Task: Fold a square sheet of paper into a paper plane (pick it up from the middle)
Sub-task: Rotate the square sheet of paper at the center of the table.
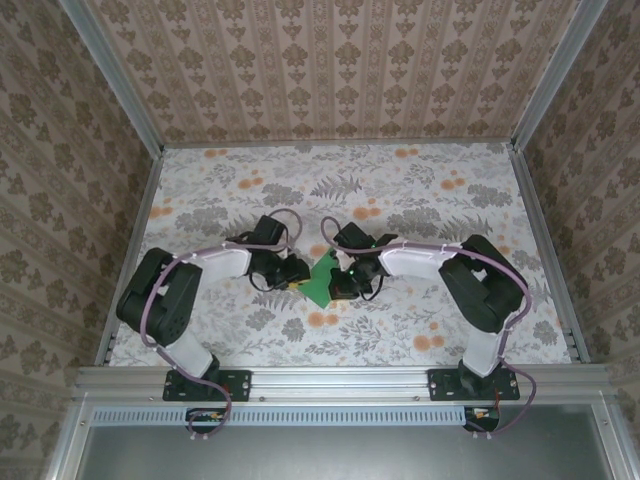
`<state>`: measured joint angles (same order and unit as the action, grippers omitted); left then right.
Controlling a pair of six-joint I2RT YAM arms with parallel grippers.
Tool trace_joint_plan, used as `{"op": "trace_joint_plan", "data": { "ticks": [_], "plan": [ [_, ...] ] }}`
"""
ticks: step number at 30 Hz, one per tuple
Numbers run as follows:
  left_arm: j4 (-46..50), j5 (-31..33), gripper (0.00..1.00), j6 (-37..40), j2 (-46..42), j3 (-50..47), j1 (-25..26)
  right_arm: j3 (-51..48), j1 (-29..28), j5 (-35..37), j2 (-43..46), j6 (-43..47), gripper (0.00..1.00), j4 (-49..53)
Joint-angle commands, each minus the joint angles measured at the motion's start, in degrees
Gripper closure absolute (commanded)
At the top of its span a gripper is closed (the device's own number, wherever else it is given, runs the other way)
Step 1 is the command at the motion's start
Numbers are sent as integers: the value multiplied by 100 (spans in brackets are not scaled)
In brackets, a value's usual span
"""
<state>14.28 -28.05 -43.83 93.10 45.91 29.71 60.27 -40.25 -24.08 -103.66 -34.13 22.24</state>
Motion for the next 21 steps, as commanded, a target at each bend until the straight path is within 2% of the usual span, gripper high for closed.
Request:
{"op": "trace_joint_plan", "data": {
  "ticks": [1,3,5,7,17,21],
  "plan": [
    [364,-154,58,211,-462,121,-282,226,175,788,393,-5,78,359],
    [462,-165,51,242,-630,120,-317,269,308,1169,375,-223,65,387],
    [563,-174,43,291,-781,119,-543,390,439,1565,286,-363,59,490],
    [673,-166,41,344,-852,128,-578,553,561,1922,165,-514,53,540],
    [868,-86,30,509,-873,93,-581,1460,933,2167,-821,-631,51,804],
    [961,77,20,808,-895,128,-502,1714,938,2067,-1144,-522,50,820]
  ]
}}
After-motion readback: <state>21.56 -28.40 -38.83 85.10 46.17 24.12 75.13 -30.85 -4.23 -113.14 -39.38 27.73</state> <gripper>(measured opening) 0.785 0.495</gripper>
